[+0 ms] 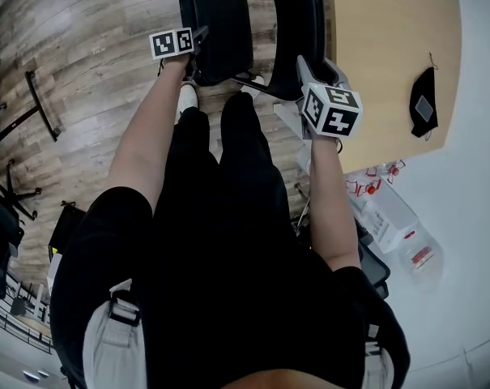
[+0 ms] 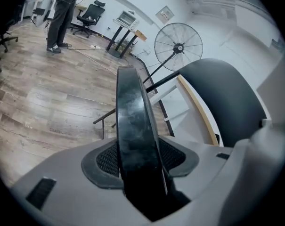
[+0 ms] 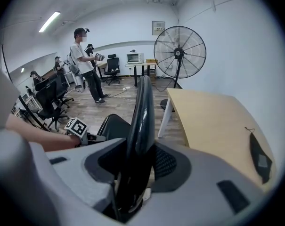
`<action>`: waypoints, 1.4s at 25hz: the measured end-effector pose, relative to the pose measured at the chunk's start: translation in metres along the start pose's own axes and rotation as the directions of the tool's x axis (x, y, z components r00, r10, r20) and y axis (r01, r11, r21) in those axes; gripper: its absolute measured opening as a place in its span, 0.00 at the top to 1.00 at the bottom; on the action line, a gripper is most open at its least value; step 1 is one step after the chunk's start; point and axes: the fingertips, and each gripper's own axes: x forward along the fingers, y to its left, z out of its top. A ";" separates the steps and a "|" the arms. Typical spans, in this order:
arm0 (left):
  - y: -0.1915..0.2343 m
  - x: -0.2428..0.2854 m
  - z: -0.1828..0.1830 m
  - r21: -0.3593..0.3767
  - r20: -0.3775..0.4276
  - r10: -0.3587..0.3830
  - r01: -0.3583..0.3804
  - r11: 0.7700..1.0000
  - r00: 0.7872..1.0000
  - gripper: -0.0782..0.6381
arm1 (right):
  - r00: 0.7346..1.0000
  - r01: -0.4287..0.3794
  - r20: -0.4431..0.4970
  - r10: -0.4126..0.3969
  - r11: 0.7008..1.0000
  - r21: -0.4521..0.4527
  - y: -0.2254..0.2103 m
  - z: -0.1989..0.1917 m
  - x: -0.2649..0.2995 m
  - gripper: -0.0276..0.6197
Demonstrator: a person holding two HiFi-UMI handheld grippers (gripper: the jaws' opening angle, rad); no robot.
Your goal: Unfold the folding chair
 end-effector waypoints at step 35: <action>0.226 0.002 -0.029 -0.149 0.010 -0.172 0.171 0.974 0.985 0.55 | 0.995 0.016 -0.096 -0.012 0.999 0.040 0.023 -0.036 0.086 0.71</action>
